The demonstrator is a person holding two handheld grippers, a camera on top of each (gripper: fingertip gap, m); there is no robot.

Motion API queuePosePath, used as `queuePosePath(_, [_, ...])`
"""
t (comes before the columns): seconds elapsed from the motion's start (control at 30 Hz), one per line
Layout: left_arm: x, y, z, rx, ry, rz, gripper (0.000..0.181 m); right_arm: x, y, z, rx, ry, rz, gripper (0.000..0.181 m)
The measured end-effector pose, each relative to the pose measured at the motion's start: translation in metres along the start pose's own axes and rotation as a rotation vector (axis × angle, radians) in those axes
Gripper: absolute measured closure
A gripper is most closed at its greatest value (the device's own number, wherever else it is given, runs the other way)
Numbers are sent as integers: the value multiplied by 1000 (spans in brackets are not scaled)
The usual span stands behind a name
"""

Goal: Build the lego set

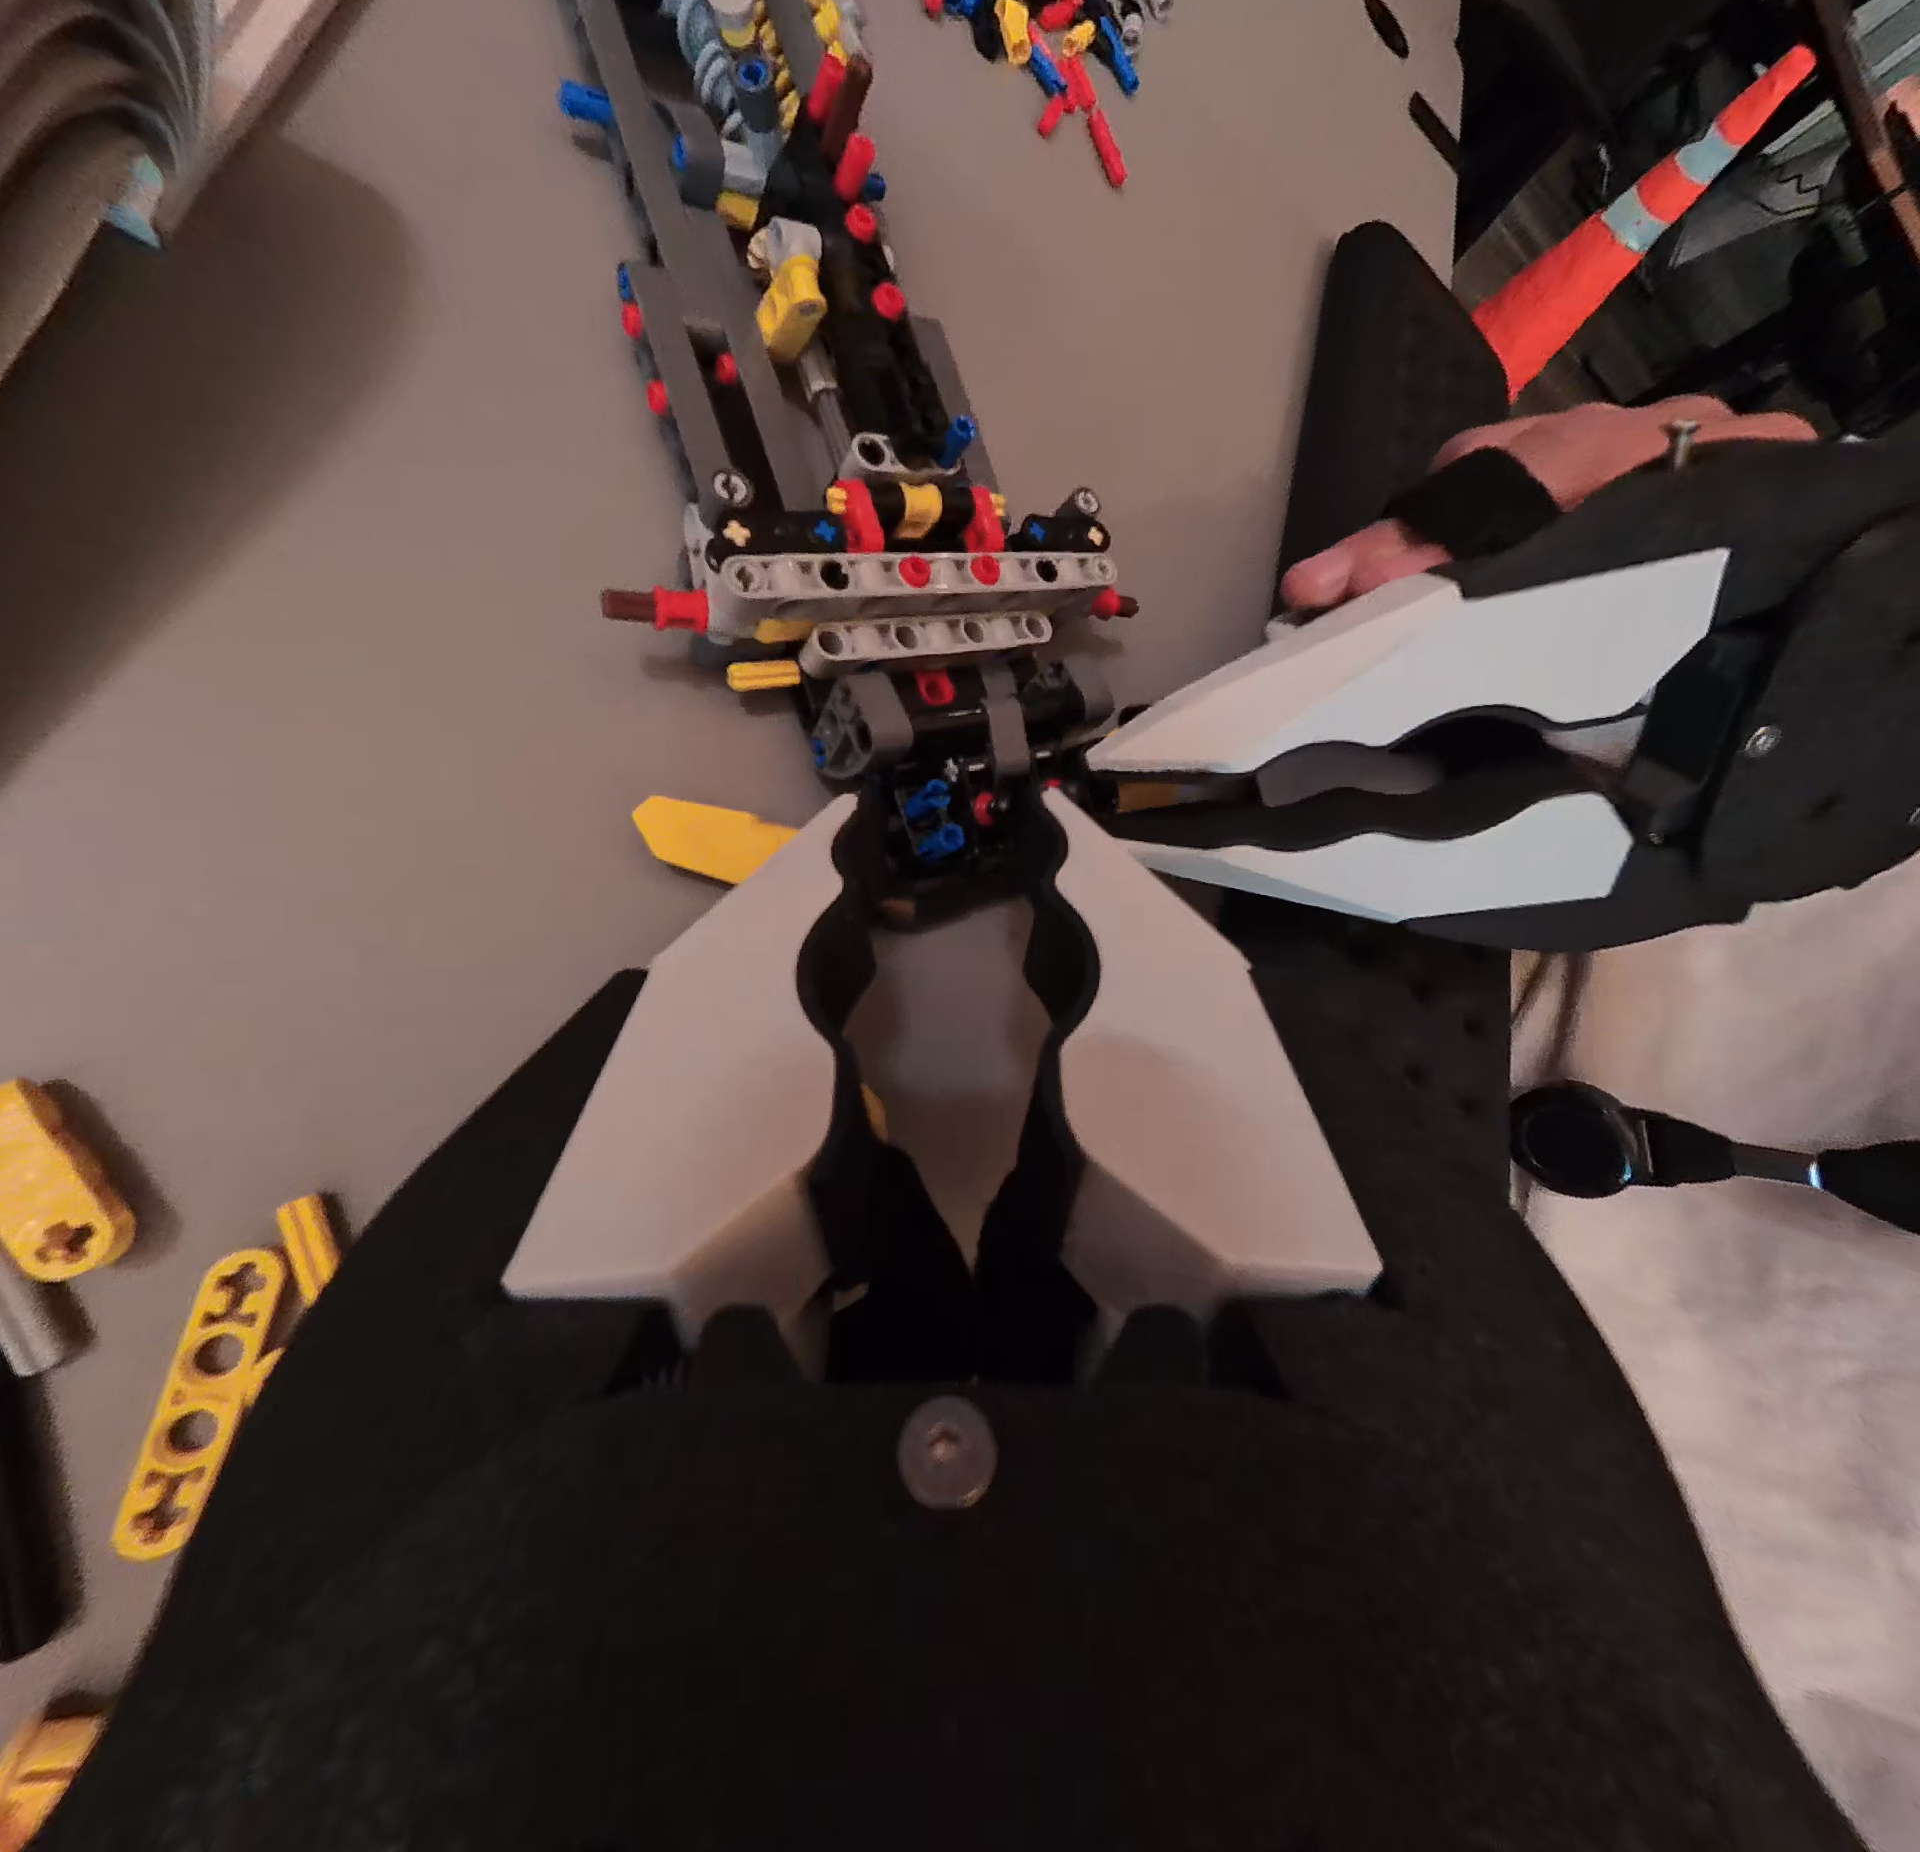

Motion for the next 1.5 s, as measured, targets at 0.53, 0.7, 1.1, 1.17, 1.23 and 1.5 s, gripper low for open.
queuePosePath(0.53, [1, -1, 1, 13, 0, 9, 159, -1, 1, 0, 26, -6, 36, 172])
queuePosePath(0.7, [1, 0, 1, 18, -1, 15, 159, 3, 0, -8, 68, 33, 83, 157])
queuePosePath(1.1, [2, -1, 1, 13, -10, 9, 160, -13, 5, -4, 282, -84, 313, 128])
queuePosePath(1.17, [1, 0, 1, 21, -21, 14, 160, -15, 3, -2, 340, -121, 340, 127])
queuePosePath(1.23, [1, 0, 1, 34, -27, 31, 160, -16, 4, -1, 365, -141, 332, 133])
queuePosePath(1.5, [5, 1, -2, 59, -3, 95, 161, -15, 11, 1, 430, -219, 321, 142])
Point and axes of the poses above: each gripper's, where its closed fingertips meet, z out along the fingers, x out of its top, y = z × x across the jaws, the point moved 2 cm from there along -z, back along the fingers, and after that the axes turned 5 degrees about z, right-handed, at the moved point
